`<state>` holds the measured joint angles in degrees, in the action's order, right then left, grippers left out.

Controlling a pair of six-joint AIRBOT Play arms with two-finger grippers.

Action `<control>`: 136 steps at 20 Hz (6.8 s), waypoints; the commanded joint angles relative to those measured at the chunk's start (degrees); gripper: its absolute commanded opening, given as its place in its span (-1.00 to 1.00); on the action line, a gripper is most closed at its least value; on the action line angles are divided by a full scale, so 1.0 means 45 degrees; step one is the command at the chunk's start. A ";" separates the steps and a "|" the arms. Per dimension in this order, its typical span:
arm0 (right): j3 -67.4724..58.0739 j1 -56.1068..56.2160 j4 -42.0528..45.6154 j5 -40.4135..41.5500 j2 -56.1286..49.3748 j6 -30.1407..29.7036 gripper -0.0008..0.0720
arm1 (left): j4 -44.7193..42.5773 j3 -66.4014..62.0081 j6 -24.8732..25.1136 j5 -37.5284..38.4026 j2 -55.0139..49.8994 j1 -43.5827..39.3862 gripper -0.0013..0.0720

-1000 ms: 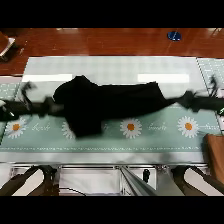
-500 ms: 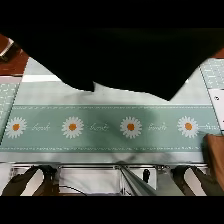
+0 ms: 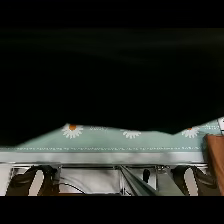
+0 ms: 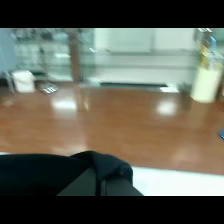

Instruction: Fold the shirts.

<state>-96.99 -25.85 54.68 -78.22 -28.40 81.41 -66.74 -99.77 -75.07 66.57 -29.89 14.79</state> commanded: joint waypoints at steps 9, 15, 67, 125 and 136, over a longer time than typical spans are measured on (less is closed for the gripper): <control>0.4823 0.0005 -0.1030 -0.0704 -0.1851 -0.0743 -0.92 | 0.1525 0.6159 -0.0238 -0.0223 -0.2268 -0.0617 -0.93; 0.5921 0.0733 -0.1112 0.1671 -0.6892 -0.1880 -0.92 | 0.1661 0.6465 -0.0146 -0.3395 -0.7912 -0.2613 -0.93; 1.4450 0.0136 0.0695 0.3109 -0.5090 -0.0155 0.16 | 0.2565 1.6451 0.1525 0.0549 -0.7538 0.3929 0.42; 0.4425 0.2681 -0.1331 0.3891 -1.5013 0.0102 -0.91 | 0.4833 0.1719 -0.1287 -0.0539 -1.6961 -0.1418 -0.93; 0.4546 -0.0058 0.0699 0.2715 -1.3886 0.0588 0.16 | 0.1647 0.2686 -0.0729 0.1569 -1.4795 0.1132 0.42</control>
<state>-78.02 -21.67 51.83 -63.05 -93.73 82.21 -54.61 -92.62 -80.36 73.87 -102.63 15.55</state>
